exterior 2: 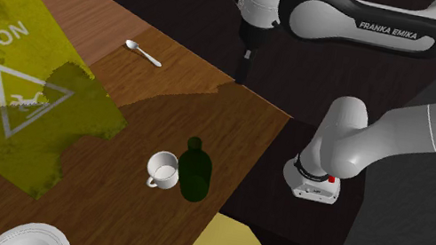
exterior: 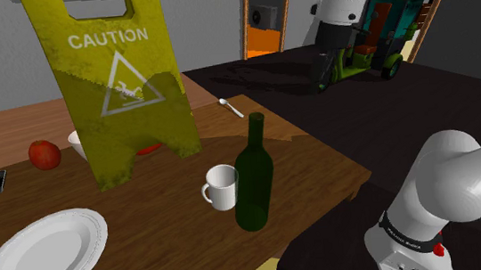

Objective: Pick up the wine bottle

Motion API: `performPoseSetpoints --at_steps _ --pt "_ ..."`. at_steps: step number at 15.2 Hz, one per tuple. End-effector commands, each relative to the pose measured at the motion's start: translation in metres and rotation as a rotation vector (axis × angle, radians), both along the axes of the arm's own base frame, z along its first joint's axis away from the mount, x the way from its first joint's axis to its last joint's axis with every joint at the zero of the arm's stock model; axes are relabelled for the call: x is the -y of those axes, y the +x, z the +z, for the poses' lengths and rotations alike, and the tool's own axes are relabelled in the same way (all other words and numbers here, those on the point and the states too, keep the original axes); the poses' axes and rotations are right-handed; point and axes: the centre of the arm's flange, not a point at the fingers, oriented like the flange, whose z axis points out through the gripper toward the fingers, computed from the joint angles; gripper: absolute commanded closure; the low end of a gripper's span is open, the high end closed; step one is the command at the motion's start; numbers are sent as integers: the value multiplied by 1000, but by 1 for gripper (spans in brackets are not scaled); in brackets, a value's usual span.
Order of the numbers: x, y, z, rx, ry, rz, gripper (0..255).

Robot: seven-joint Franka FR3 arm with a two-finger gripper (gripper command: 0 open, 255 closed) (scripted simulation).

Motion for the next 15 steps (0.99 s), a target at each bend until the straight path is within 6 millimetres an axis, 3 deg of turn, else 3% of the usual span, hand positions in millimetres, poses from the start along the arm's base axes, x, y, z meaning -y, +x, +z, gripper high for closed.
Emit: performPoseSetpoints --at_steps 1,15 --pt "0 0 0 0 0 0 0" --pt "-190 10 33 42 -57 -8 0"
